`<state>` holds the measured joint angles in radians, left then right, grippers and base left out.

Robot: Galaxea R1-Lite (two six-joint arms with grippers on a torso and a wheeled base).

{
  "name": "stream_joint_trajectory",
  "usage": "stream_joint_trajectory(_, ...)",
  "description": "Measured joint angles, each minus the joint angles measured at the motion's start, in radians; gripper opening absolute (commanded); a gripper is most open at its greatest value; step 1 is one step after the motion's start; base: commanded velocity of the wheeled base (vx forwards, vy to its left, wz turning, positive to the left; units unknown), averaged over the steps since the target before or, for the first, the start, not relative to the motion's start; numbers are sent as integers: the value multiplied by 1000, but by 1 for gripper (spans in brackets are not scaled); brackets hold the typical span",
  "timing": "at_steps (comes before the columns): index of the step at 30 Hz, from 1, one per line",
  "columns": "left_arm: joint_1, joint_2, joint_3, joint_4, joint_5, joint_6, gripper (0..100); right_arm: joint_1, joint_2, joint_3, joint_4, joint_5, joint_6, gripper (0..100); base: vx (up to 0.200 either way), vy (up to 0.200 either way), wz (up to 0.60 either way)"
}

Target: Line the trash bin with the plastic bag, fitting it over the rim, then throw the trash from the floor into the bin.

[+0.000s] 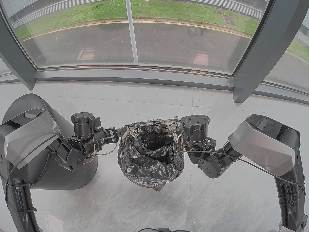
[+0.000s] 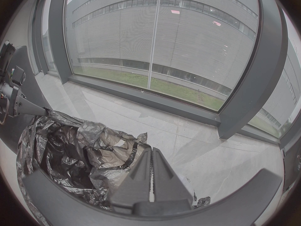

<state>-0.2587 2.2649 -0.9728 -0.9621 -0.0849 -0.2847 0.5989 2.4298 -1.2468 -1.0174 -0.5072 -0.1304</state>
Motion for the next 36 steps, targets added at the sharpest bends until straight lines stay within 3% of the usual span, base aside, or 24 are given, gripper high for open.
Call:
stream_joint_trajectory(11,21,55,-18,-5,5,-5,100,1,0,2,-4,0,-1,0,0,0,0)
stream_joint_trajectory(12,22,60,-18,-6,5,-5,100,1,0,2,-5,0,-1,100,0,0,0)
stream_joint_trajectory(20,14,80,-15,-6,1,-4,100,1,0,6,-6,0,4,100,0,0,0)
stream_joint_trajectory(36,-16,76,83,-73,-6,-30,100,8,-23,8,1,0,137,100,0,0,0)
